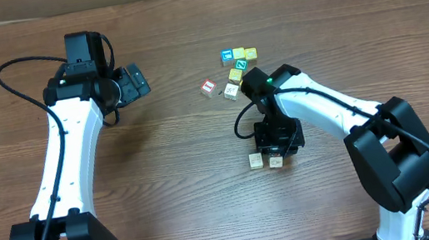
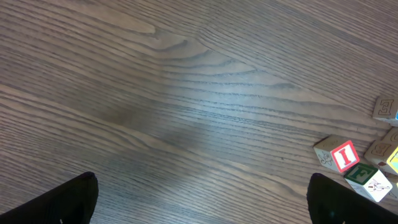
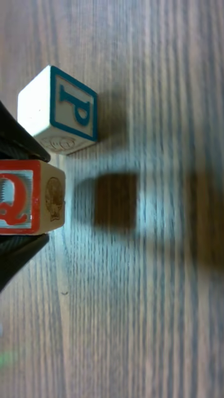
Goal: Flip 4 blocks
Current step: 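Set the 'Q' block beside the 'P' block and open the right gripper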
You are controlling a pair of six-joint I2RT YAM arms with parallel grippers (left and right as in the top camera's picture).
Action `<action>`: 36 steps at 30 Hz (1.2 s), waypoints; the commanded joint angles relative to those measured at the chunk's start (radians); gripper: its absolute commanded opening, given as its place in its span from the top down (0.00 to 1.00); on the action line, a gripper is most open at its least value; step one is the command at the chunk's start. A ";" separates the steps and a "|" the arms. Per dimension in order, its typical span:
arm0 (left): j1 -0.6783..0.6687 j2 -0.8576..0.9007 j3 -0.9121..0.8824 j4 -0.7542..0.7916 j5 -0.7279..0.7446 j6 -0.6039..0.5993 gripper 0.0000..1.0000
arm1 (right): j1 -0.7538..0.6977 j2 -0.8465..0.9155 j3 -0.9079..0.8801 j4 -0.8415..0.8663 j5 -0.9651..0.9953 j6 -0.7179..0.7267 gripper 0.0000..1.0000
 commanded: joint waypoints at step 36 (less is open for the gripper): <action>-0.001 0.005 0.020 0.001 0.002 -0.009 0.00 | -0.169 -0.100 0.097 -0.205 -0.023 -0.166 0.96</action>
